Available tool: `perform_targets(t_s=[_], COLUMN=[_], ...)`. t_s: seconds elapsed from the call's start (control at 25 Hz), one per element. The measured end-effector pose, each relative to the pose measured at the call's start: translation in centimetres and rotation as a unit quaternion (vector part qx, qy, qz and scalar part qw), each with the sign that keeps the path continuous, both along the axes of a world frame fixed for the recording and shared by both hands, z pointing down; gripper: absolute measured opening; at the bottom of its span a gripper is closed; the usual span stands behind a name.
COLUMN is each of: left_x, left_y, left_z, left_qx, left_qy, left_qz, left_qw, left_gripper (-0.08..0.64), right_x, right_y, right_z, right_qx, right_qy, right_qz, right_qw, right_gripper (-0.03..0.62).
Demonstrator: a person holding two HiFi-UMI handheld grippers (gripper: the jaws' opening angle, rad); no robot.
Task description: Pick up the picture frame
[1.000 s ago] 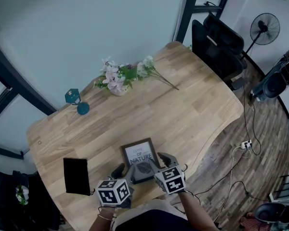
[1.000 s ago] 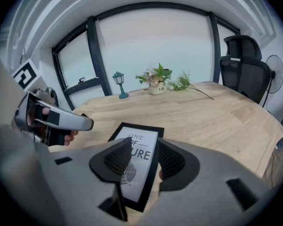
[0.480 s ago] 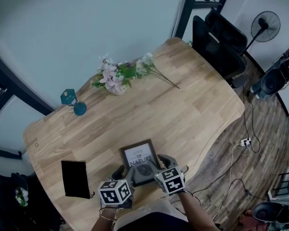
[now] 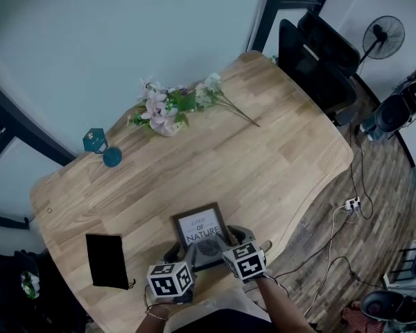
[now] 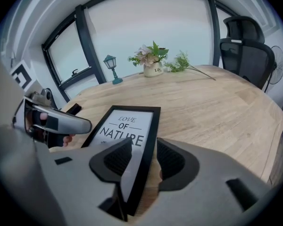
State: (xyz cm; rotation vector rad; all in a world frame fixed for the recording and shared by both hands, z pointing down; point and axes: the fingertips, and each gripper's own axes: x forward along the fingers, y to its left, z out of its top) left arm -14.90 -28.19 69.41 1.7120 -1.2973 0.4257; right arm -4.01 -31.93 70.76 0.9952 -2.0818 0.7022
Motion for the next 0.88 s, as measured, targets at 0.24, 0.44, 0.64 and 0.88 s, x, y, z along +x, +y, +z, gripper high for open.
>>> perform_targets(t_s=[0.24, 0.44, 0.64, 0.88], left_x=[-0.2, 0.0, 0.1, 0.3], left_y=[0.0, 0.0, 0.0, 0.0], left_z=[1.4, 2.3, 2.4, 2.5], left_qx=[-0.015, -0.022, -0.022, -0.021], left_qy=[-0.014, -0.018, -0.026, -0.046], left_qz=[-0.001, 0.000, 0.001, 0.011], left_qw=[0.9998, 0.9996, 0.9994, 0.9986], left_gripper=[0.186, 0.186, 0.187, 0.189], right_x=[-0.2, -0.2, -0.1, 0.1], right_y=[0.0, -0.2, -0.3, -0.3], right_z=[0.6, 1.1, 1.4, 1.4], right_qx=[-0.005, -0.007, -0.012, -0.014], right_qy=[0.000, 0.007, 0.003, -0.014], right_qz=[0.002, 0.005, 0.012, 0.033], right_qw=[1.000, 1.000, 1.000, 0.999], right_gripper=[0.144, 0.144, 0.144, 0.144])
